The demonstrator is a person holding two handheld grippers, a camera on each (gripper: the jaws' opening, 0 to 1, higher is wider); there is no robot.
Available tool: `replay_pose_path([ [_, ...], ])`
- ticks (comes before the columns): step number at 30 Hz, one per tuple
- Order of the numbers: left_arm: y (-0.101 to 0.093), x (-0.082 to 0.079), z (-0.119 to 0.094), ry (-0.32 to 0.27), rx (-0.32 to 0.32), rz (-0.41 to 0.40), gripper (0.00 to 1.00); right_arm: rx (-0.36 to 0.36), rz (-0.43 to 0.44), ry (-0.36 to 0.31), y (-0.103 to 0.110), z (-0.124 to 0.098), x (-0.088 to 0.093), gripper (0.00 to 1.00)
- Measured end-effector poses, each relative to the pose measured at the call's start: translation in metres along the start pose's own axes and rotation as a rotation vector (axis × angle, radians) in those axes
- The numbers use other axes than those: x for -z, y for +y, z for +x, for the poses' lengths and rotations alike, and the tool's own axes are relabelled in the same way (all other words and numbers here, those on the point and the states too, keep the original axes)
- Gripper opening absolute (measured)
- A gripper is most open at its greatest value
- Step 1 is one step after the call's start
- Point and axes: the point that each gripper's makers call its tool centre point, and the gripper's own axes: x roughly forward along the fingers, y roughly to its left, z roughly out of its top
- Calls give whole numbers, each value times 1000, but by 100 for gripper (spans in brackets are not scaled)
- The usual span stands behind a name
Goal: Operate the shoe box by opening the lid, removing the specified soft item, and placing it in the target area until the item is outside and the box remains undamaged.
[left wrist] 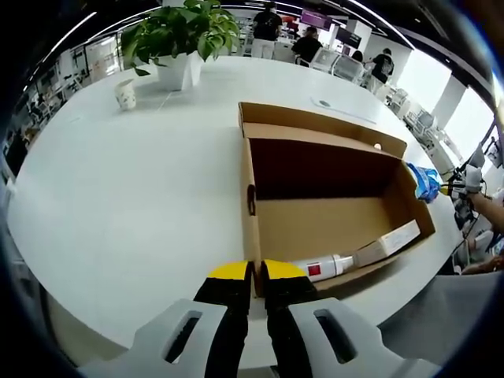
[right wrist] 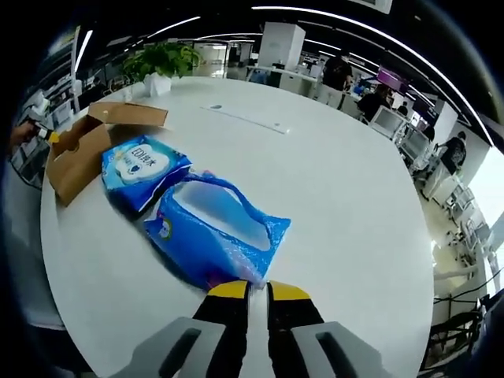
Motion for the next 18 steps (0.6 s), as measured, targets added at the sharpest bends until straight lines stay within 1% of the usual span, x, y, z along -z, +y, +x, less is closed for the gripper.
replay_pose_path([
  [5,0,0,0,-1,2,-4,3,-18,-35,5,7,-5,-2,13],
  [10,0,0,0,0,3,-6,3,-32,-58,6,13,-12,-6,19],
  [13,0,0,0,2,0,-3,3,-45,-76,-1,18,-17,-11,22],
  [15,0,0,0,2,-1,-3,3,-61,-85,-6,23,-21,-15,25],
  [18,0,0,0,-1,-2,-14,3,-93,-119,-13,33,-27,-24,27],
])
